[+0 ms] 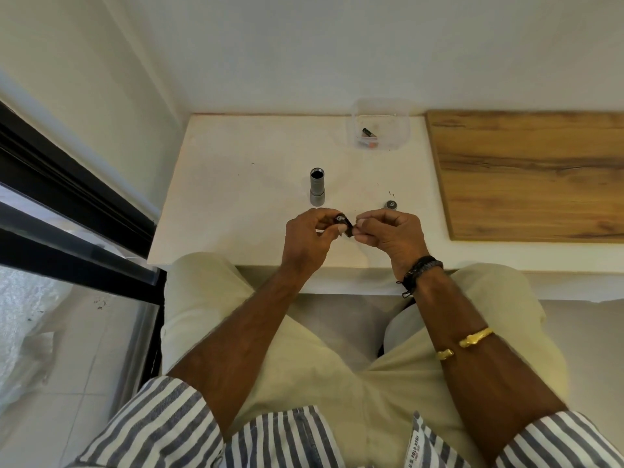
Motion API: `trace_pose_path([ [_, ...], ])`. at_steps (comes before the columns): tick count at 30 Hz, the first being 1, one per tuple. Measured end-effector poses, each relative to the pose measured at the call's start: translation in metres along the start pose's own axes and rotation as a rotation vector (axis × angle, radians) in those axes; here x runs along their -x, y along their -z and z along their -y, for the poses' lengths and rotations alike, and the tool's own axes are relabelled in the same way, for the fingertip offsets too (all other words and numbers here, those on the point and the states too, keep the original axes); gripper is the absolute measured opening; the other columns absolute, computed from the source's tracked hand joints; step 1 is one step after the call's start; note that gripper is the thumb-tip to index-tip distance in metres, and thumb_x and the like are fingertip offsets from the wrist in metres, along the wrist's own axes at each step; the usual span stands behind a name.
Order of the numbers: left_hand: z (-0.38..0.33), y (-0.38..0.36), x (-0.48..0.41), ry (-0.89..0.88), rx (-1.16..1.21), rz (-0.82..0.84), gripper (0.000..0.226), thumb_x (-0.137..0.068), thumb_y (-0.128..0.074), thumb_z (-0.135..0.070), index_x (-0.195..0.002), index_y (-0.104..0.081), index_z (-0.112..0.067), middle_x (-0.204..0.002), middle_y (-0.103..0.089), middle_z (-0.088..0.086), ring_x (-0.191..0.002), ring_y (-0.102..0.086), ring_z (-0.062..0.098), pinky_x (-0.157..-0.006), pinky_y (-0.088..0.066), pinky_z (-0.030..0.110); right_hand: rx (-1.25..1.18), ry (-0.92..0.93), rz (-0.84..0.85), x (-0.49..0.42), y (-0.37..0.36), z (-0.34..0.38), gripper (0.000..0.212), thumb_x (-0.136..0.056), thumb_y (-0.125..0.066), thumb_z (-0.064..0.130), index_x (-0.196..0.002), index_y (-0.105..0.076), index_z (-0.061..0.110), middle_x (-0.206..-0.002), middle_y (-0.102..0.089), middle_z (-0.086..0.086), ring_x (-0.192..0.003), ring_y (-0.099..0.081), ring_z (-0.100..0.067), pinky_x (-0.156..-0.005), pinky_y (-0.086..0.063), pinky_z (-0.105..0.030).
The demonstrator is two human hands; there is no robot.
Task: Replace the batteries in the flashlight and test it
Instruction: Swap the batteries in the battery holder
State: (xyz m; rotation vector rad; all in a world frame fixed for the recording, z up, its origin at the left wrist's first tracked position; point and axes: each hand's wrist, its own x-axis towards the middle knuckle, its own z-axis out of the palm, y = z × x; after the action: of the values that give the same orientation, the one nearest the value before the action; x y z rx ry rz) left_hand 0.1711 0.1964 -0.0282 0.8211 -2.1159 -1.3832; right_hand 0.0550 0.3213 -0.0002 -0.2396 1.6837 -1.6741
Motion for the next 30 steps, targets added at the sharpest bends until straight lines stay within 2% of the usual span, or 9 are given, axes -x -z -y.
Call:
trace_pose_path([
  [3, 0.003, -0.001, -0.003, 0.142, 0.182, 0.025, 0.015, -0.092, -0.068, -0.014, -0.107, -0.069, -0.012, -0.096, -0.075, 0.002, -0.089, -0.072, 0.012, -0.078, -0.061, 0.03, -0.038, 0.032, -0.062, -0.006, 0.005, 0.0, 0.01, -0.089, -0.068, -0.005, -0.095, -0.075, -0.003, -0.082, -0.076, -0.011, -0.079, -0.076, -0.026, -0.075, -0.063, -0.029],
  [9, 0.001, 0.003, -0.006, 0.559, 0.816, 0.138, 0.026, -0.101, -0.053, -0.008, -0.125, -0.056, 0.0, -0.115, -0.069, 0.021, -0.108, -0.068, 0.034, -0.091, -0.057, 0.047, -0.265, 0.092, -0.306, -0.03, 0.03, 0.005, 0.012, -0.086, -0.066, -0.011, -0.087, -0.072, -0.001, -0.077, -0.075, -0.012, -0.073, -0.074, -0.027, -0.073, -0.061, -0.029],
  [11, 0.0, 0.003, -0.007, 0.636, 0.95, 0.133, 0.028, -0.102, -0.047, -0.005, -0.129, -0.054, 0.001, -0.116, -0.067, 0.023, -0.11, -0.066, 0.037, -0.091, -0.056, 0.049, -0.242, 0.105, -0.396, -0.042, 0.038, 0.004, 0.013, -0.085, -0.068, -0.011, -0.086, -0.072, 0.001, -0.075, -0.075, -0.009, -0.07, -0.074, -0.023, -0.073, -0.061, -0.029],
  [14, 0.0, 0.005, -0.007, 0.734, 1.083, 0.081, 0.029, -0.104, -0.041, -0.002, -0.128, -0.055, 0.003, -0.115, -0.064, 0.025, -0.108, -0.066, 0.04, -0.091, -0.056, 0.051, -0.086, 0.092, -0.5, -0.058, 0.047, -0.008, 0.015, -0.08, -0.074, -0.006, -0.083, -0.075, 0.009, -0.082, -0.075, -0.012, -0.076, -0.075, -0.026, -0.078, -0.064, -0.039],
  [17, 0.001, 0.008, -0.007, 0.748, 1.104, 0.059, 0.029, -0.104, -0.044, -0.008, -0.128, -0.055, 0.004, -0.113, -0.063, 0.024, -0.104, -0.067, 0.037, -0.094, -0.055, 0.049, 0.188, 0.104, -0.571, -0.067, 0.049, -0.023, 0.017, -0.075, -0.078, 0.007, -0.078, -0.076, 0.023, -0.083, -0.076, -0.009, -0.083, -0.075, -0.033, -0.077, -0.064, -0.044],
  [20, -0.003, 0.01, -0.007, 0.71, 1.077, 0.078, 0.031, -0.103, -0.044, -0.008, -0.131, -0.053, 0.002, -0.116, -0.065, 0.022, -0.101, -0.069, 0.033, -0.089, -0.058, 0.044, 0.369, 0.145, -0.583, -0.071, 0.048, -0.027, 0.011, -0.081, -0.076, 0.009, -0.089, -0.079, 0.017, -0.084, -0.075, -0.004, -0.079, -0.072, -0.024, -0.076, -0.063, -0.037],
  [23, -0.006, 0.011, -0.008, 0.696, 1.108, 0.124, 0.032, -0.104, -0.041, -0.006, -0.134, -0.049, 0.003, -0.126, -0.063, 0.023, -0.11, -0.066, 0.035, -0.092, -0.057, 0.045, 0.502, 0.177, -0.569, -0.069, 0.046, -0.025, 0.014, -0.083, -0.075, 0.008, -0.096, -0.08, 0.01, -0.09, -0.077, -0.005, -0.078, -0.066, -0.013, -0.076, -0.057, -0.026],
  [28, -0.008, 0.013, -0.006, 0.637, 1.107, 0.198, 0.031, -0.101, -0.044, 0.0, -0.13, -0.055, 0.0, -0.109, -0.063, 0.016, -0.111, -0.062, 0.035, -0.095, -0.054, 0.051, 0.58, 0.191, -0.546, -0.068, 0.045, -0.027, 0.011, -0.081, -0.077, 0.011, -0.092, -0.079, 0.012, -0.084, -0.073, 0.0, -0.078, -0.069, -0.017, -0.081, -0.061, -0.039],
  [30, -0.009, 0.014, -0.006, 0.621, 1.077, 0.217, 0.031, -0.102, -0.044, -0.002, -0.13, -0.055, -0.001, -0.106, -0.065, 0.015, -0.109, -0.063, 0.034, -0.096, -0.053, 0.051, 0.57, 0.182, -0.547, -0.066, 0.045, -0.026, 0.017, -0.08, -0.08, 0.014, -0.097, -0.078, 0.012, -0.089, -0.073, 0.0, -0.082, -0.069, -0.018, -0.082, -0.061, -0.039],
])
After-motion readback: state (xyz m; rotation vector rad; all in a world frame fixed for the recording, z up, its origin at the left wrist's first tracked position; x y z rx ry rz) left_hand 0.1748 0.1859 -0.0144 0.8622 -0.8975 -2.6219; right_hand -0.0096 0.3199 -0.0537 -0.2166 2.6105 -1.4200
